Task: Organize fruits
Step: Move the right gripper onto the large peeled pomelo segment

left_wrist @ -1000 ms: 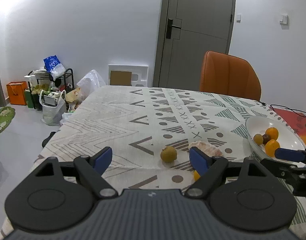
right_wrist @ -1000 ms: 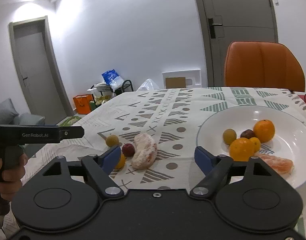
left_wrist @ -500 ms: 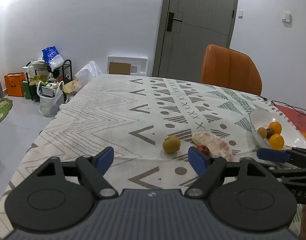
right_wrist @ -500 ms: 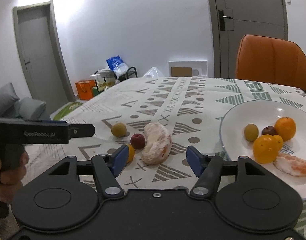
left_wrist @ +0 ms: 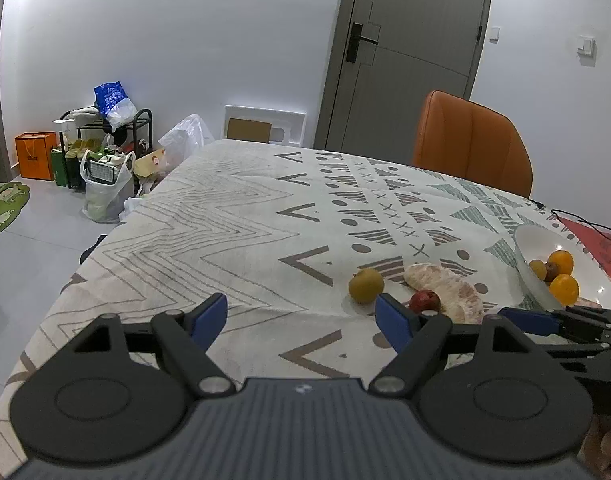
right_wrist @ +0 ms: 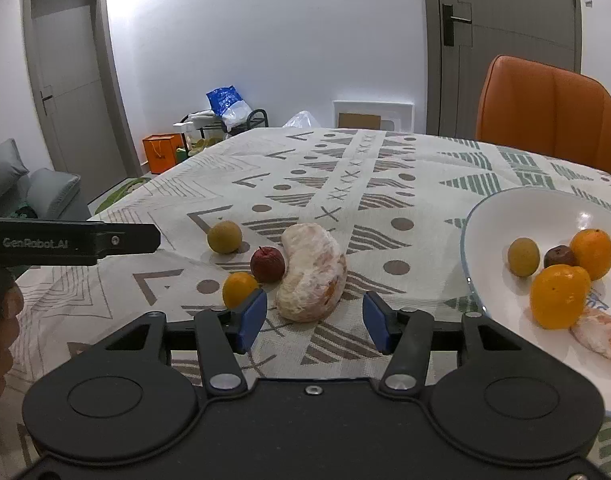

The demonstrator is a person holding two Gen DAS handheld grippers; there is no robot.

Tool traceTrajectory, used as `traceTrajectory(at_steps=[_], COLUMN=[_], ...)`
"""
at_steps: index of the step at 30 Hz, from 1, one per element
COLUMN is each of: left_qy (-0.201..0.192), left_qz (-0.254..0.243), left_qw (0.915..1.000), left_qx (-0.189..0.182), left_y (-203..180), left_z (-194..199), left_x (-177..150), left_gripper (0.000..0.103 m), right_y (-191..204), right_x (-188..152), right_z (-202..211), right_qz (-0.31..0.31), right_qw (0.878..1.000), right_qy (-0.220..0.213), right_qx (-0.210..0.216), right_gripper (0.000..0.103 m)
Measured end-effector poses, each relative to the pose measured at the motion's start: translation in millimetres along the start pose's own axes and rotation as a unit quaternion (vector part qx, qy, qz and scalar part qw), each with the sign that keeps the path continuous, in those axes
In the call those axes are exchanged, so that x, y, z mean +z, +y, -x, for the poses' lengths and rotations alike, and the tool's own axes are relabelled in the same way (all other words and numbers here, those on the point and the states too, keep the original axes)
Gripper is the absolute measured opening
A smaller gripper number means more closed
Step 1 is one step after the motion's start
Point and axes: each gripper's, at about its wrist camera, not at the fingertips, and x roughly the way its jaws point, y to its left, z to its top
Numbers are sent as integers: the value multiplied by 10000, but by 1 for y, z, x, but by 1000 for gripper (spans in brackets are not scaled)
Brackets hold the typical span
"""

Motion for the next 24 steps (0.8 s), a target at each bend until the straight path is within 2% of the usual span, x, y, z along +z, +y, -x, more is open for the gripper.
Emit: traceTrajectory(at_steps=[8,14,17,22,24], left_qy=[28,47,51,57,66], left_qz=[146,187,204,192,183], left_qw=[9999,9998,9998,9998,9998], left_qx=[37,9,2,-22,-37], left_y=[10,12,13,13,12], left_z=[-7,-11,-12,-15,-16], left_x=[0,0,0,1,1], left_gripper=[80,80,80,79,79], right_y=[4,6,8,9,8], right_x=[3,11,13,16,17], right_z=[-13,-23,-27,-33,-34], right_qz=[123,253,324,382,395], right_qw=[9999,9994,9988,9987,9987], right_qy=[103,174,190,181,171], right_qx=[20,-175,-302,-300,-284], right_gripper=[53,45,45,45,40])
